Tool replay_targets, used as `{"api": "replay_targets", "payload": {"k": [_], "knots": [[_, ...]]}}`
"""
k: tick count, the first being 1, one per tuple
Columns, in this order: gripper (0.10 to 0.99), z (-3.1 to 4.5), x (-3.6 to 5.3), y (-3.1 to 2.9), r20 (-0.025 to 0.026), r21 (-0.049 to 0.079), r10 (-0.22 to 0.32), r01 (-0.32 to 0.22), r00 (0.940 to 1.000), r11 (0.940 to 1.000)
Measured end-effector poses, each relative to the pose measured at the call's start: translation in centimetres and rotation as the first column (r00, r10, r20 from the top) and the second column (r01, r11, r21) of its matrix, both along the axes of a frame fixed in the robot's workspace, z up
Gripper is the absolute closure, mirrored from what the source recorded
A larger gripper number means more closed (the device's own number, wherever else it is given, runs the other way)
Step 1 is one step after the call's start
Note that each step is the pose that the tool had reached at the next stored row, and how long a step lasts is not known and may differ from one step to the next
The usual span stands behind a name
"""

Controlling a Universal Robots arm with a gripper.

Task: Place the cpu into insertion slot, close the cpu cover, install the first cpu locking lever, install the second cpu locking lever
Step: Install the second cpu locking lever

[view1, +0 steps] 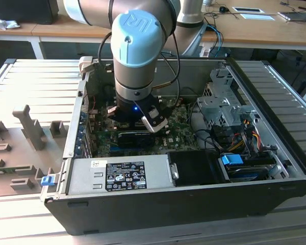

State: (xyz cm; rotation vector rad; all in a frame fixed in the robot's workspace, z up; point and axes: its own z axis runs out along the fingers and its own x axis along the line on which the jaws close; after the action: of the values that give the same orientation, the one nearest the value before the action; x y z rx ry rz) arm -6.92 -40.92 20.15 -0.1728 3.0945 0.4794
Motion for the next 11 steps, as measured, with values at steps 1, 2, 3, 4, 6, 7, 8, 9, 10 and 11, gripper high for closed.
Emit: {"api": "replay_targets", "payload": {"k": [1, 2, 3, 4, 6, 7, 8, 9, 10, 11], "knots": [[0.984, -0.14, -0.01, 0.01, 0.0002, 0.006, 0.001, -0.001, 1.0, 1.0], [0.984, -0.27, -0.06, 0.0, 0.0, 0.016, 0.002, -0.002, 1.0, 0.9999], [0.984, -0.41, -0.12, 0.0, 0.0001, 0.025, 0.003, -0.003, 1.0, 0.9997], [0.984, -0.48, -0.19, 0.01, 0.0001, 0.03, 0.003, -0.003, 1.0, 0.9995], [0.984, -0.63, -0.41, 0.0, 0.0, 0.041, 0.005, -0.005, 1.0, 0.9991], [0.984, -0.75, -0.47, 0.01, 0.0003, 0.047, 0.005, -0.005, 1.0, 0.9989], [0.984, -0.83, -0.49, 0.01, 0.0002, 0.05, 0.006, -0.006, 1.0, 0.9988], [0.984, -0.93, -0.52, 0.02, 0.0003, 0.053, 0.005, -0.005, 1.0, 0.9986], [0.984, -1.04, -0.57, 0.01, 0.0001, 0.055, 0.005, -0.005, 1.0, 0.9985], [0.984, -1.07, -0.61, 0.01, 0.0, 0.055, 0.005, -0.005, 1.0, 0.9985]]}}
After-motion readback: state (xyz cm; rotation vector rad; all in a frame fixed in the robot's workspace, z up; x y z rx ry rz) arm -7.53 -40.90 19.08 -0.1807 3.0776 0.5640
